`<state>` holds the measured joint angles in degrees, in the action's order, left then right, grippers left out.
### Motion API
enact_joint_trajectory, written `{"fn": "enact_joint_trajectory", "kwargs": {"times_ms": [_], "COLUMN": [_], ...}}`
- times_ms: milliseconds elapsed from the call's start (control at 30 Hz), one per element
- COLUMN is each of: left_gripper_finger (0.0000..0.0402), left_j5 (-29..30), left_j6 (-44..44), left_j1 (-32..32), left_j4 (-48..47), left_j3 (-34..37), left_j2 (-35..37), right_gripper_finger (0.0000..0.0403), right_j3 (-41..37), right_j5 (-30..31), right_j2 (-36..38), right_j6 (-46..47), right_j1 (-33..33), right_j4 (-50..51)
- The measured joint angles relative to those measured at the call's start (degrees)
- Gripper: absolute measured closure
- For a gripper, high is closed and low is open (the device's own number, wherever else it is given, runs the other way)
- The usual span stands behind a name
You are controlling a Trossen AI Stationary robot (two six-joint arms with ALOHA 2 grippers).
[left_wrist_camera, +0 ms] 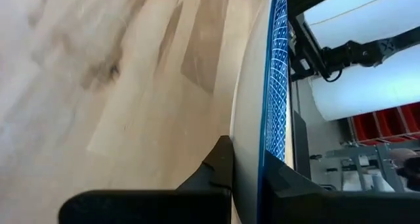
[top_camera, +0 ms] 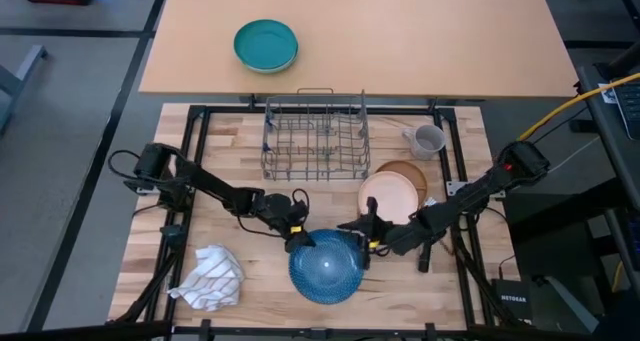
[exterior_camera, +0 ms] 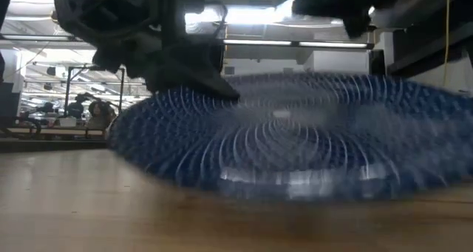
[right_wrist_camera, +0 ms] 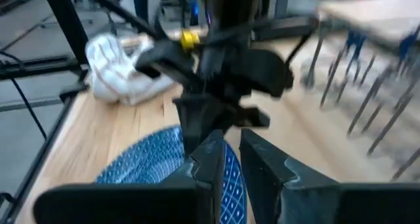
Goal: Sort dishes
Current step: Put the blue plate in the dish rack
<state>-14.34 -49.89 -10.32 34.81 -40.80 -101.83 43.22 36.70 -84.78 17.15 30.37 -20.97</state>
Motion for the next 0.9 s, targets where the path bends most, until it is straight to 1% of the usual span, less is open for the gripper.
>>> {"fn": "enact_joint_trajectory", "kwargs": {"times_ms": [233, 300, 367, 500, 600, 767, 900], "left_gripper_finger": [0.0398, 0.0398, 0.0398, 0.0398, 0.0398, 0.0398, 0.0398], "left_j5": [1.25, 3.63, 7.82, 18.42, 28.11, 46.77, 61.98], "left_j6": [3.68, 4.88, 6.83, 10.64, 13.31, 18.09, 22.93], "left_j1": [0.92, 1.48, 2.29, 4.18, 5.6, 7.28, 8.28], "left_j4": [-3.98, -4.57, -6.81, -12.96, -16.25, -19.42, -18.85], "left_j3": [0.0, 0.0, -0.02, -0.02, -0.02, -0.02, -0.09], "left_j2": [8.08, 11.42, 15.23, 23.59, 30.16, 38.58, 42.67], "right_gripper_finger": [0.0347, 0.0347, 0.0347, 0.0347, 0.0347, 0.0347, 0.0347], "right_j3": [0.0, 0.0, 0.0, 0.0, 0.0, 0.0, 0.0], "right_j5": [2.93, 3.38, 3.9, 5.23, 7.8, 16.7, 23.17], "right_j2": [10.69, 13.64, 16.54, 21.88, 25.13, 29.37, 32.39], "right_j6": [-14.51, -18.51, -22.8, -31.52, -39.49, -54.73, -62.97], "right_j1": [0.0, -0.01, 0.0, 0.0, -0.02, -0.02, -0.02], "right_j4": [0.18, 0.11, 0.15, 0.0, 0.17, 0.14, 0.15]}}
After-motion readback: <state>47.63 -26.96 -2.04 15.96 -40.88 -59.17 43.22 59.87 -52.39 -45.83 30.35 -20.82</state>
